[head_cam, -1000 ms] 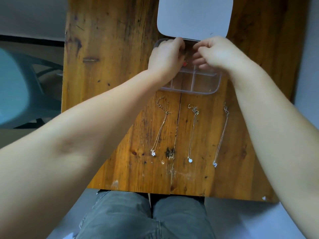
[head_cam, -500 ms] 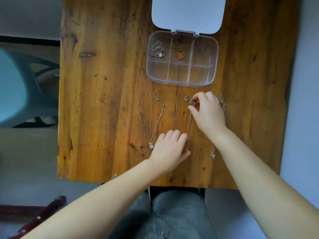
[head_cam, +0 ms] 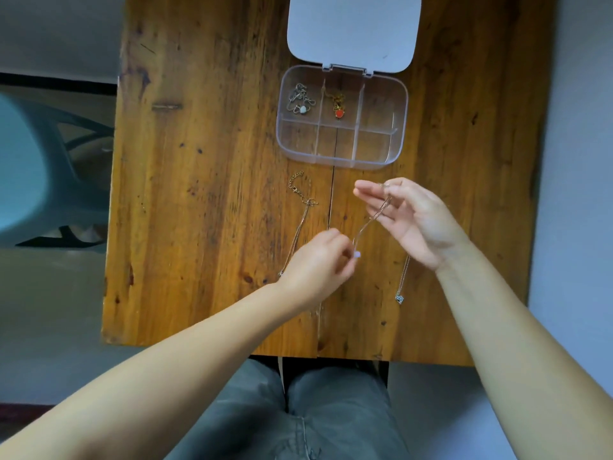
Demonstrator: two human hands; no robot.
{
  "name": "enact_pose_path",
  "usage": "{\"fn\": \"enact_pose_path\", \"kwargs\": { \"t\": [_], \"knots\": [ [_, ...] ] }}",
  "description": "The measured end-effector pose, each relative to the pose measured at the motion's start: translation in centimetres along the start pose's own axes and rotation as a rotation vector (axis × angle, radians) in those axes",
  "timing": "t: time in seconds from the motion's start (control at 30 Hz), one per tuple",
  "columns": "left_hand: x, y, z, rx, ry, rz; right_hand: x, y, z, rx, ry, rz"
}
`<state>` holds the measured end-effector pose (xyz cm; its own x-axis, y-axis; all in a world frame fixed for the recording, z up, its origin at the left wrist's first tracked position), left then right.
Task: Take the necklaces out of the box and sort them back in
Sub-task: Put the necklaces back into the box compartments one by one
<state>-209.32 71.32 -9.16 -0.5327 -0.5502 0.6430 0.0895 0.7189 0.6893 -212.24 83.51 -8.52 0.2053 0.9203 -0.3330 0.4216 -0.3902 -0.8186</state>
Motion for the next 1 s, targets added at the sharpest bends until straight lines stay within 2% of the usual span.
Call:
{"fn": "enact_pose_path", "kwargs": {
  "t": [0.07, 0.17, 0.33, 0.53, 0.67, 0.83, 0.9, 1.0],
  "knots": [
    [3.8, -0.2, 1.0, 0.086, 0.149, -0.177, -1.3, -1.7, 0.4, 0.009, -0.01, 0.166],
    [9.4, -1.0, 3.1, 0.168, 0.322, -0.291, -3.3, -3.8, 2.4, 0.064, 0.035, 0.16],
    [14.9, -2.9, 7.6, 0.217, 0.461, -0.165, -7.4, -5.6, 7.2, 0.157, 0.07, 0.065],
    [13.9, -4.8, 10.8, 0.253, 0.377, 0.264, -8.2, -2.9, 10.0, 0.152, 0.094, -0.517],
    [13.7, -4.1, 10.9, 0.204, 0.374, 0.42, -8.1, -2.4, 9.9, 0.184, 0.055, -0.795],
    [13.1, -1.2, 8.6, 0.046, 0.355, 0.377, -2.9, -5.7, 6.7, 0.254, 0.212, -0.757],
    [10.5, 1.2, 6.9, -0.044, 0.264, 0.31, 1.5, -6.6, 4.3, 0.248, 0.308, -0.817],
    [3.2, 4.4, 3.9, -0.146, 0.014, 0.292, 8.1, -5.6, 0.8, 0.131, 0.399, -0.972]
  ]
}}
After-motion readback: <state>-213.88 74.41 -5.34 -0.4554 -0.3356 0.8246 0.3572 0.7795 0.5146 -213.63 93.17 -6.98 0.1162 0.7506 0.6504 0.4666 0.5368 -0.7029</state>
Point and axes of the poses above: each hand's wrist, its own z-axis towards the middle knuckle, its own x-axis out of the back of the hand, y = z × x, the point moved 8 cm from there along z, towards the middle knuckle, and after that the axes turned 14 degrees about x, right-handed, at the moved point
